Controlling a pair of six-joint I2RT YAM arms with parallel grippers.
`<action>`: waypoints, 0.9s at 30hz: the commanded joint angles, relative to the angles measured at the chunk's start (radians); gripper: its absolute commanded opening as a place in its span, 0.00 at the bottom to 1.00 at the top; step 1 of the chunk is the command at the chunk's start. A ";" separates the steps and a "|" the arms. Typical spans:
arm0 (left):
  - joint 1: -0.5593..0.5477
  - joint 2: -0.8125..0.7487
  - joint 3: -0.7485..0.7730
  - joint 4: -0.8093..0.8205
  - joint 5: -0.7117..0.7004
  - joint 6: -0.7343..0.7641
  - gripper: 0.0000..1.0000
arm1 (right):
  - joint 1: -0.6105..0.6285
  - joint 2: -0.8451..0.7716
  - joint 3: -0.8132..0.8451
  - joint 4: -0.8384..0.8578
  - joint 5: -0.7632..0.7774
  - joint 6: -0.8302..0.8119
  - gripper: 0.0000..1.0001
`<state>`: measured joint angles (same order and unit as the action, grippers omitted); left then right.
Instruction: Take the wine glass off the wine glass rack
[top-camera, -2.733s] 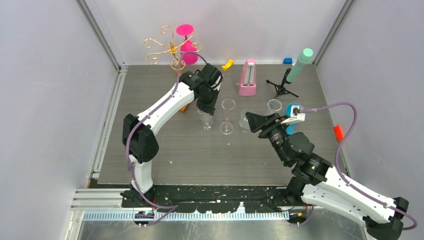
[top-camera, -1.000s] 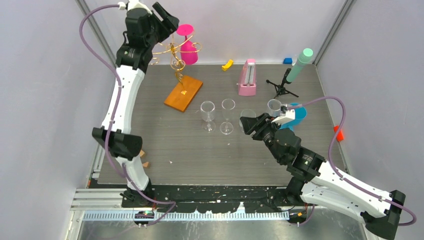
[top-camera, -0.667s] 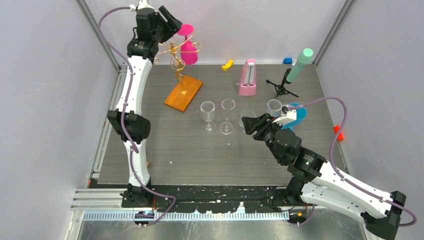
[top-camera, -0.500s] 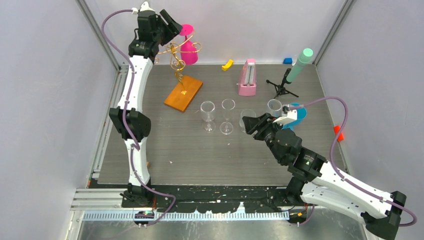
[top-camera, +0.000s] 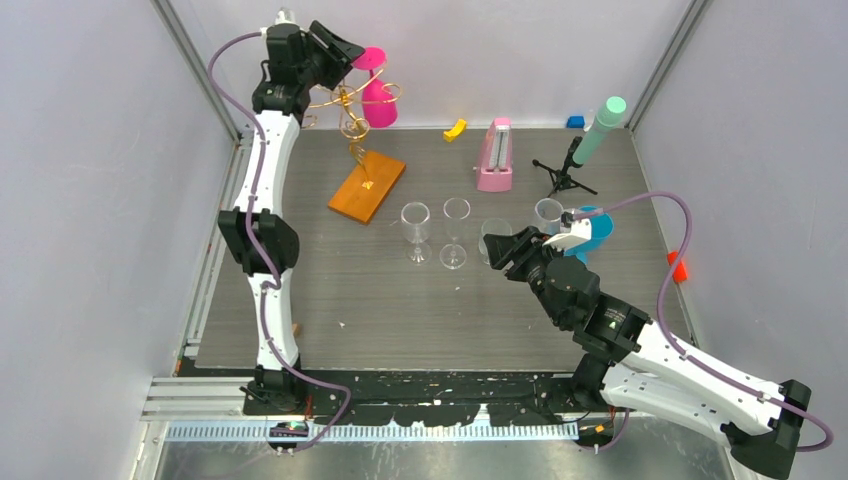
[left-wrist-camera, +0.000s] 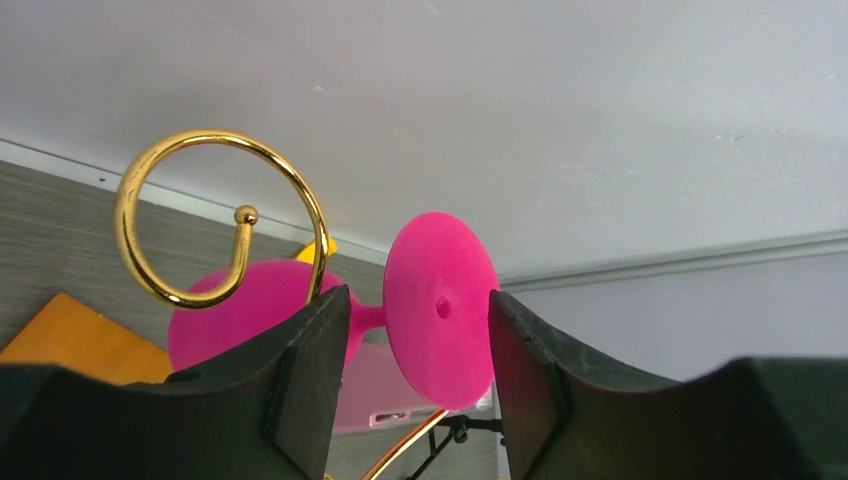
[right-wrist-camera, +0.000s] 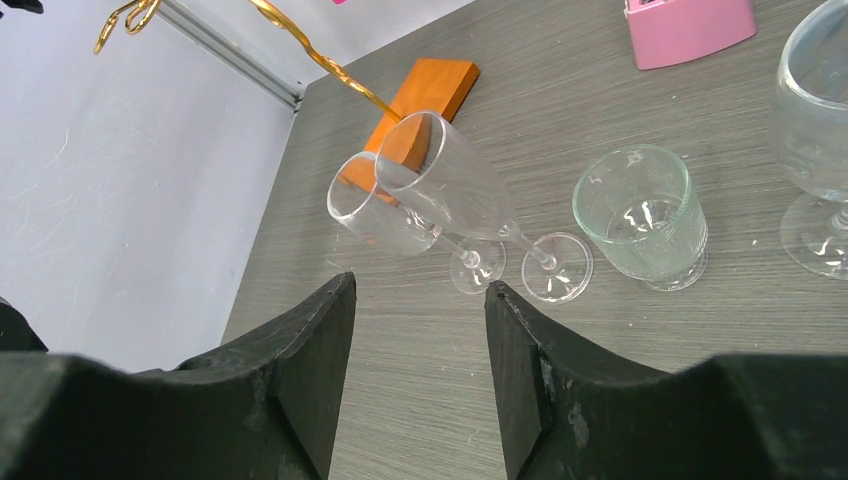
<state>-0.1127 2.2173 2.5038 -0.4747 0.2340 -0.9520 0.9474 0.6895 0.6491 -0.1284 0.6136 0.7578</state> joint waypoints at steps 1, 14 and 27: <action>0.018 0.008 0.032 0.044 0.047 -0.084 0.55 | 0.005 -0.007 0.041 0.027 0.040 0.001 0.56; 0.028 0.051 0.016 0.182 0.166 -0.285 0.35 | 0.006 -0.019 0.028 0.028 0.047 0.005 0.55; 0.032 -0.011 -0.046 0.325 0.198 -0.310 0.00 | 0.005 -0.026 0.023 0.026 0.037 0.016 0.54</action>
<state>-0.0895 2.2753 2.4702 -0.3023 0.3851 -1.2339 0.9474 0.6785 0.6491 -0.1291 0.6193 0.7624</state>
